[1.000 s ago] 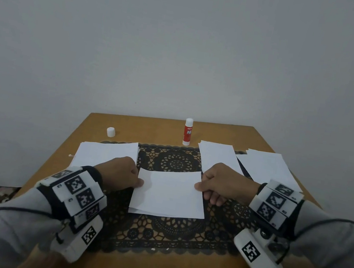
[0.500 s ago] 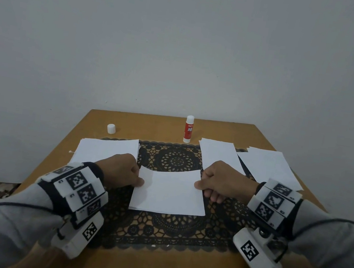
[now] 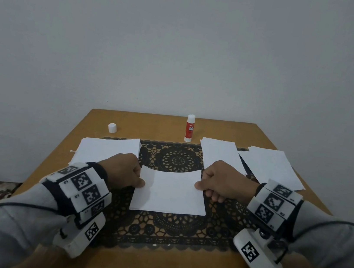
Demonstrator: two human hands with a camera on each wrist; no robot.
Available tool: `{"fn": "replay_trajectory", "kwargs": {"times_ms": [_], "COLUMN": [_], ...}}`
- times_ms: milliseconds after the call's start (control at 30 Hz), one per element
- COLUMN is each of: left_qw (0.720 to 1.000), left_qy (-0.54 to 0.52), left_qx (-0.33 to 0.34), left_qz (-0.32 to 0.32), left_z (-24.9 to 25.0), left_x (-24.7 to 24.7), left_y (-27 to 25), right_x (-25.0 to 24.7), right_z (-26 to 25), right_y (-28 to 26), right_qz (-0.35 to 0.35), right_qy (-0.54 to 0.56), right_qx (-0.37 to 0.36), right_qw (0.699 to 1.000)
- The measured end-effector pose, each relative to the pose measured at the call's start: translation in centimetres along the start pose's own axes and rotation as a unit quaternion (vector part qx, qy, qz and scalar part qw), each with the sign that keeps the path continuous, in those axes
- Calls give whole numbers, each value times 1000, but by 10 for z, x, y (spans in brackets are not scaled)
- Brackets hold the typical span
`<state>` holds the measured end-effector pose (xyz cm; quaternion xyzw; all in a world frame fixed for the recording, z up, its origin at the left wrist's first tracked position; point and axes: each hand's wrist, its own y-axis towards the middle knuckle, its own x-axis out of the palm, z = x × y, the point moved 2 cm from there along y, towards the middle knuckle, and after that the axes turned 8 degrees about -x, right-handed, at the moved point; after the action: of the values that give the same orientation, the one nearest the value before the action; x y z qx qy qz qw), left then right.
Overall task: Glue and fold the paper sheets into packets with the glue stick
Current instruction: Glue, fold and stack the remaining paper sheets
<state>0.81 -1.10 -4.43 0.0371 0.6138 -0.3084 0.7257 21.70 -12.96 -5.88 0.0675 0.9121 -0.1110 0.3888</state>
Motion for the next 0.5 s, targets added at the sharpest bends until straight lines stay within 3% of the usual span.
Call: {"fn": "replay_trajectory", "kwargs": {"times_ms": [300,500], "left_qw": [999,992], "left_qy": [24,83], "left_qx": [6,93], "left_qz": [39,22], "left_z": [3,10], "left_x": [0,6], "left_y": [-6,-14], "right_x": [3,6], "right_z": [-5,-12], "right_y": [1,1], "right_qz": [12,-10], "right_qy": [-73,-150], "right_qx": [-1,-26], "right_qw": [997,988]}}
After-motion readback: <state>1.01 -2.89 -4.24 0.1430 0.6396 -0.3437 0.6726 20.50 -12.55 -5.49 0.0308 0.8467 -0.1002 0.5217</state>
